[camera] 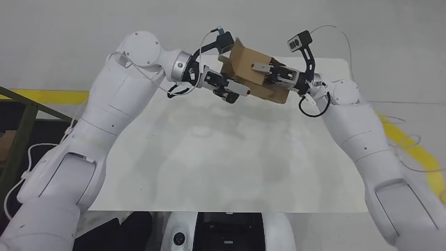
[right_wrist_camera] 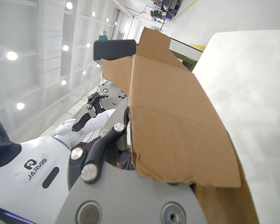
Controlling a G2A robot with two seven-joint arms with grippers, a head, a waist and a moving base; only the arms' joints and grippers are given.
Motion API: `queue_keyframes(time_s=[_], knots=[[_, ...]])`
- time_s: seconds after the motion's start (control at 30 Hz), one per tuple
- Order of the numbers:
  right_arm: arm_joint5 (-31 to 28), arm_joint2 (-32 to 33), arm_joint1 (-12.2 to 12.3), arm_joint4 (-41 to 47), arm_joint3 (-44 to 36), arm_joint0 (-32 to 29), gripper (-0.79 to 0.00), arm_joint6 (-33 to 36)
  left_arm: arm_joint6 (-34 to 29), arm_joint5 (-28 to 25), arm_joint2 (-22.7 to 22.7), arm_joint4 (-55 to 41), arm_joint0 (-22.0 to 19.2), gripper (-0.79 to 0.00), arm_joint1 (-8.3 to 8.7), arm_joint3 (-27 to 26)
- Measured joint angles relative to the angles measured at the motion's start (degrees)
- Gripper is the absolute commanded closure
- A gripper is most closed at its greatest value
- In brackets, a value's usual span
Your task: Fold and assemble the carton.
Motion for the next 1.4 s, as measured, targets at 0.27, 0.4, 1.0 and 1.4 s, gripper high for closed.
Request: queue_keyframes(time_s=[0.27,0.4,1.0,1.4], knots=[[0.45,0.09,-0.4,-1.14,-0.84,-0.61,0.0,-0.28,0.55,-0.46,0.55,0.77,-0.76,-0.785,-0.39,1.43],[0.76,0.05,-0.67,-1.48,-0.98,-0.77,0.0,-0.34,0.77,-0.6,0.52,1.16,-0.82,-0.785,-0.45,1.54],[0.57,2.62,-0.94,-2.35,2.29,-0.01,0.0,-0.16,-0.04,-0.74,-2.29,0.89,0.58,-0.785,0.34,0.13],[1.6,6.35,0.38,-3.02,3.56,-0.23,0.0,3.61,1.86,-1.02,-10.86,2.15,5.17,-0.785,3.24,-1.89]])
